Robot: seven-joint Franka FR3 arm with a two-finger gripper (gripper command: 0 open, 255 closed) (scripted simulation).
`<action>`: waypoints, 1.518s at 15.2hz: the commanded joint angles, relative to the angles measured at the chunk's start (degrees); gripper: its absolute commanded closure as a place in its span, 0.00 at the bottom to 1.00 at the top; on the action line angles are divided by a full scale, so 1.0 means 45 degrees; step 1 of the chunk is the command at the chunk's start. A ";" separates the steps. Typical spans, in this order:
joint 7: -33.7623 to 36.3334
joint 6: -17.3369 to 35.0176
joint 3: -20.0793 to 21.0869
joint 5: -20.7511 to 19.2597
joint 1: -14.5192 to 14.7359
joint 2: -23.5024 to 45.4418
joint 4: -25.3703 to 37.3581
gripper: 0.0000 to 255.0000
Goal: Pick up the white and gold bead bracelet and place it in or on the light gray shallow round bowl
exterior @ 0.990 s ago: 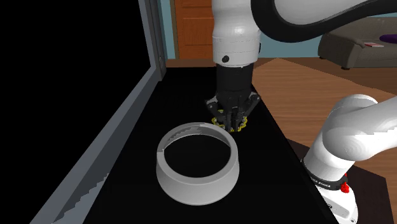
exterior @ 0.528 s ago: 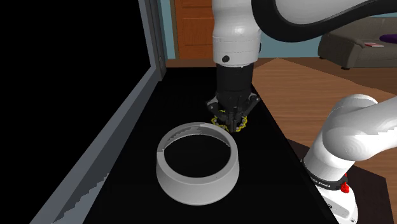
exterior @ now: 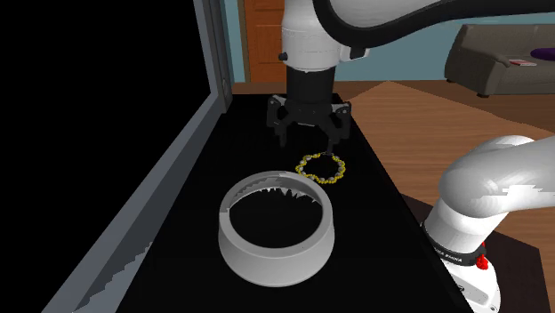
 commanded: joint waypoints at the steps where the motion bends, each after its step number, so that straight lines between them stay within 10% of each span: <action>1: 0.0538 0.0223 0.0188 0.0027 -0.0287 -0.0073 -0.0130 0.00; 15: 0.0449 0.1105 0.0558 0.0331 -0.0210 -0.0101 -0.1023 0.00; 16: 0.0449 0.1105 0.0558 0.0331 -0.0210 -0.0101 -0.1023 1.00; 23: 0.0497 0.1077 0.0599 0.0325 -0.0239 -0.0050 -0.0927 1.00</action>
